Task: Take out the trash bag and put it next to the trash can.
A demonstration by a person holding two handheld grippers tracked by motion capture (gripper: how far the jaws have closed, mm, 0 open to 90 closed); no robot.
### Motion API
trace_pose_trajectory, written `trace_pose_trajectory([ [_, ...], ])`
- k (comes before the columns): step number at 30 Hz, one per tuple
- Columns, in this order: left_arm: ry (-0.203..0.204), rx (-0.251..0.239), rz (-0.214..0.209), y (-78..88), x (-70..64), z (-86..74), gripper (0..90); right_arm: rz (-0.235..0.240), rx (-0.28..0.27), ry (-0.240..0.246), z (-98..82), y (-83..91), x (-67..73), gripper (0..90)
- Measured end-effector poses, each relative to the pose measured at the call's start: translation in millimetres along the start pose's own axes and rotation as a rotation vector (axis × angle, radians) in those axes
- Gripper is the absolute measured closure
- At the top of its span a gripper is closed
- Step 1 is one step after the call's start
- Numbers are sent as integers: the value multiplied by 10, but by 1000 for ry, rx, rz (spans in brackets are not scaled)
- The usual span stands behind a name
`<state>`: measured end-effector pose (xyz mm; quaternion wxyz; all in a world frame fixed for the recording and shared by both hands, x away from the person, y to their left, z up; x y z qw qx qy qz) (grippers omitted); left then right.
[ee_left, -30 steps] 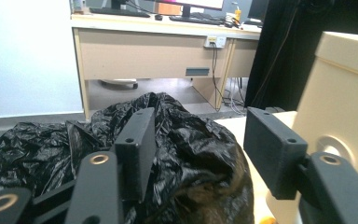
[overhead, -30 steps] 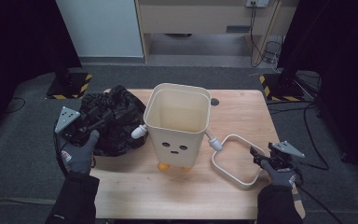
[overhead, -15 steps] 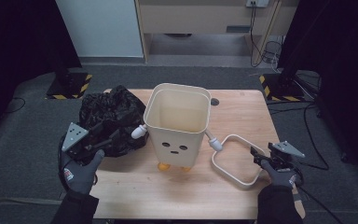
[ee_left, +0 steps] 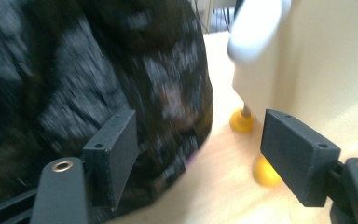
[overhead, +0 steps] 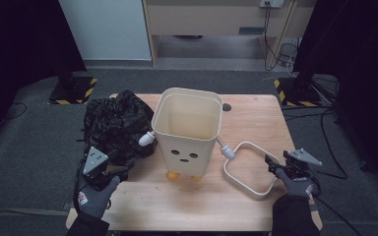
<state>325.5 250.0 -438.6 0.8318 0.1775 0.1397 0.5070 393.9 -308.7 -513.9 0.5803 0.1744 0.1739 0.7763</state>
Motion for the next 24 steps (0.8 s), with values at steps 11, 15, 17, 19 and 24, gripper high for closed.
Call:
trace_pose_trajectory([
  [11,1,110,-10,-179,-34,-388,254,-7,9,28,-13,-16,-6,245],
  [15,-5,159,-11,-242,-25,-487,248,-11,31,28,-20,-16,-10,253],
  [17,-9,183,-10,-272,-13,-531,248,-16,39,34,-26,-20,-21,255],
  [19,-11,211,-8,-303,-1,-582,248,-25,47,39,-30,-20,-32,259],
  [24,-8,270,-6,-383,31,-700,248,-27,63,44,-29,-28,-49,263],
])
Point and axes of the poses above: each handheld gripper's, and its own axes: y roughly backward along the jaws, z roughly out of its top, x roughly to its left, the point moved 2 cm from there along -y, roughly forward along the jaws, and after that the axes turned 1 degree about z, right-handed, at the moved point
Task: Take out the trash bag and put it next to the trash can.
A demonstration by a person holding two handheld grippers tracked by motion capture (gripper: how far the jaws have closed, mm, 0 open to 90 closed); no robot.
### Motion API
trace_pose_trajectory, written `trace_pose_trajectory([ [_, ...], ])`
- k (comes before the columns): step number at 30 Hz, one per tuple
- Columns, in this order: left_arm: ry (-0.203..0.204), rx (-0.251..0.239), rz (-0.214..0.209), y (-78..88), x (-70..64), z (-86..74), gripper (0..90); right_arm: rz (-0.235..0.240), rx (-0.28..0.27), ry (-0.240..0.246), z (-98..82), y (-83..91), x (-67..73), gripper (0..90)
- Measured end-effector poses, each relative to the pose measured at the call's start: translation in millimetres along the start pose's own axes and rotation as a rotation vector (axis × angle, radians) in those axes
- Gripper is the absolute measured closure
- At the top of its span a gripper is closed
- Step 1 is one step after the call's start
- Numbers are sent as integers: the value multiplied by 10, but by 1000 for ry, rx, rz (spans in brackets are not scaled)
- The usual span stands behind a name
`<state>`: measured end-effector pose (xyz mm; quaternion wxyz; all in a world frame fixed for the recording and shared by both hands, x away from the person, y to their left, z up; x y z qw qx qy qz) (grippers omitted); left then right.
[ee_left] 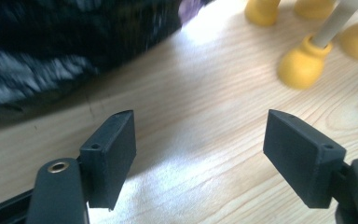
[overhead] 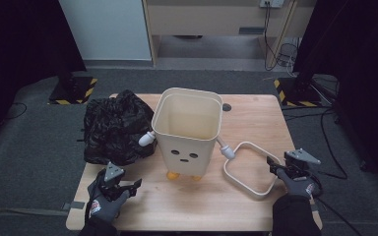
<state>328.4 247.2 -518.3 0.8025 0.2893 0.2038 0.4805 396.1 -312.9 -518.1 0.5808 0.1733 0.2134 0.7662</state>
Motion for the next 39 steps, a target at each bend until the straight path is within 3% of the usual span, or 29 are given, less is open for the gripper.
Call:
trace_pose_trajectory([
  [6,-6,49,-3,-91,13,-63,245,-4,35,39,-7,-23,-30,274],
  [14,1,100,14,-176,46,-105,233,-5,67,20,-23,-3,-97,375],
  [25,-14,92,10,-224,39,-117,171,9,108,40,-41,-31,-120,575],
  [39,-46,98,15,-252,6,-121,121,-4,167,75,-66,-127,-147,648],
])
Point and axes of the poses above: each handheld gripper's, and its own axes: y roughly backward along the jaws, z roughly out of its top, x roughly to its left, the point moved 2 cm from there along -y, roughly forward along the jaws, and after that the axes turned 1 degree about z, right-handed, at the moved point
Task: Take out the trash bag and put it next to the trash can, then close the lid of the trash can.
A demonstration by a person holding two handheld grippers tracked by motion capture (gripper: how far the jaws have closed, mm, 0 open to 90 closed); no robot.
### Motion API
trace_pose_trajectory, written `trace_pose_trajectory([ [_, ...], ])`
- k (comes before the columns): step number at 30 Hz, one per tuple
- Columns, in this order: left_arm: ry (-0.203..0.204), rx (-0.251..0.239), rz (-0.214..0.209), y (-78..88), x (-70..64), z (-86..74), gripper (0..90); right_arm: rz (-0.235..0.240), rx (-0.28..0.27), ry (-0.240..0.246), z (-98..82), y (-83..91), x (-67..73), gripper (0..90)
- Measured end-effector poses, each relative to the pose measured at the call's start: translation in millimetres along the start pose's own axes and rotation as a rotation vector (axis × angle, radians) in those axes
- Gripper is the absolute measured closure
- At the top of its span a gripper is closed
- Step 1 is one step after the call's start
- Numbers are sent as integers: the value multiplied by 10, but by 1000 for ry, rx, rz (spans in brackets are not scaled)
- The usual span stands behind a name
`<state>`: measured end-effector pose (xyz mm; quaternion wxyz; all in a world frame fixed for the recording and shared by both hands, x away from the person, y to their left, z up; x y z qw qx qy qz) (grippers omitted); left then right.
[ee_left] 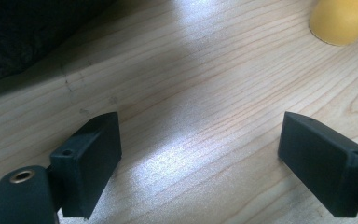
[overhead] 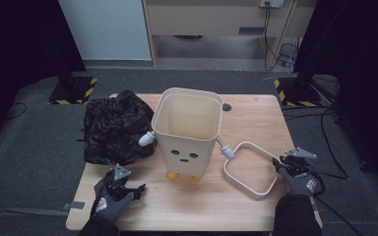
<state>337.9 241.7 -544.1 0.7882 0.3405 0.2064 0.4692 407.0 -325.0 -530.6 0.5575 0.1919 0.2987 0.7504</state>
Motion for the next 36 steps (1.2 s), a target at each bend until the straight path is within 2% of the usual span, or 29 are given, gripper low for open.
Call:
trace_pose_trajectory([
  [10,-30,1,0,-49,-23,8,43,6,33,-12,-9,-68,3,684],
  [18,-37,0,-7,-52,-22,6,34,7,47,-2,25,-106,36,731],
  [19,-36,-3,-8,-58,-27,5,26,8,46,12,25,-112,27,737],
  [21,-38,-6,-12,-65,-30,4,13,9,44,-19,27,-115,43,746],
  [25,-44,-11,-14,-79,-29,5,0,14,48,-9,21,-138,20,751],
  [26,-44,-11,-14,-79,-29,4,0,21,50,-34,24,-143,34,757],
  [27,-45,-14,-15,-79,-28,1,0,14,47,-18,23,-151,21,764],
  [30,-47,-16,-17,-78,-26,-2,0,12,47,-28,28,-152,25,770],
  [33,-47,-14,-17,-78,-26,1,0,21,48,-7,41,-147,33,790],
  [36,-48,-14,-17,-78,-25,0,0,33,35,-30,61,-140,58,789],
])
Point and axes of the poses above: each handheld gripper's, and its own axes: y roughly backward along the jaws, z roughly out of its top, x roughly to its left, the point moved 2 cm from there along -y, roughly forward along the jaws, and after that the axes turned 1 degree about z, right-handed, at the moved point
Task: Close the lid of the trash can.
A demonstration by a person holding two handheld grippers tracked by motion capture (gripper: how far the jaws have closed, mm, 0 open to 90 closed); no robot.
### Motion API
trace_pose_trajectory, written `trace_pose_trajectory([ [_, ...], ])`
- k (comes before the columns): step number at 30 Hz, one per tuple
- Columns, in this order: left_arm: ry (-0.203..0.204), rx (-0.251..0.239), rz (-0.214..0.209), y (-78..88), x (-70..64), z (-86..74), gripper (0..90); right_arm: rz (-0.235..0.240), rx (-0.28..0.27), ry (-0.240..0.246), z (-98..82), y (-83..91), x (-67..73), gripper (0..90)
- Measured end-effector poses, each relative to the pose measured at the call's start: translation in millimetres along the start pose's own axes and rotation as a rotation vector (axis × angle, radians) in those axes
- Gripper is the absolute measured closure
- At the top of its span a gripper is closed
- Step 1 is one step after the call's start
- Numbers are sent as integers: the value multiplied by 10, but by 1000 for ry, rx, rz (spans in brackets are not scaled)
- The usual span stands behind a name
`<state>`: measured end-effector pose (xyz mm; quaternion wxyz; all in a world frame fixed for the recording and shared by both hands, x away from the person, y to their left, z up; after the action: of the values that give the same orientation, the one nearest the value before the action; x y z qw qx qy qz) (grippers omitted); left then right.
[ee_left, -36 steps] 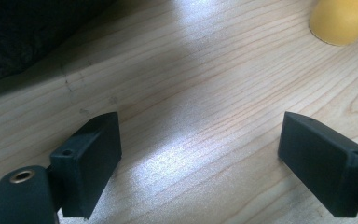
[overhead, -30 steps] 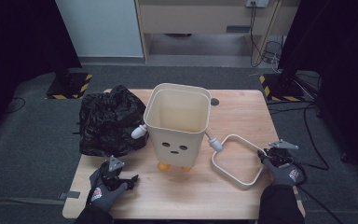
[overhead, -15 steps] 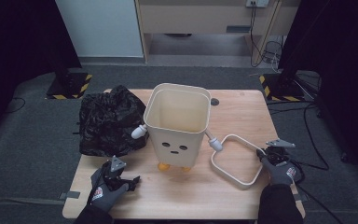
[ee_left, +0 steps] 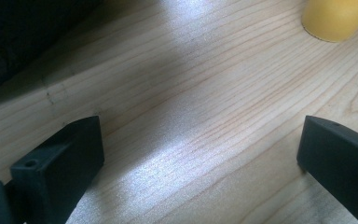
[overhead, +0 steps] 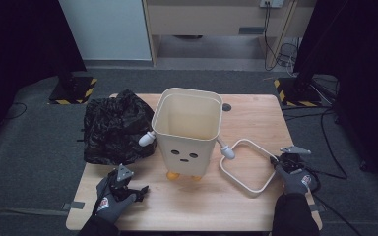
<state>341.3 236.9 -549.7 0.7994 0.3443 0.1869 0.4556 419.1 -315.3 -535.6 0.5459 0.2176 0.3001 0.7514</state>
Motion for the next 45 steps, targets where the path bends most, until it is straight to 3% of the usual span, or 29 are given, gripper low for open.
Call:
trace_pose_trajectory([
  [13,0,-1,-1,-1,0,0,0,4,-57,-43,50,63,-9,776],
  [34,0,-2,0,-3,1,1,0,-21,-250,-124,276,244,41,761],
  [45,-1,-2,-1,-3,1,2,0,-53,-328,-126,379,362,57,758],
])
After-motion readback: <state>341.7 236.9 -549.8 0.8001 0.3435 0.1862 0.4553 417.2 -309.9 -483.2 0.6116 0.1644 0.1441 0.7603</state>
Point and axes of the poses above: each handheld gripper's, and its own axes: y roughly backward along the jaws, z roughly out of its top, x roughly to its left, the point moved 2 cm from there along -y, roughly forward along the jaws, and after that the axes turned 1 degree about z, right-handed, at the moved point
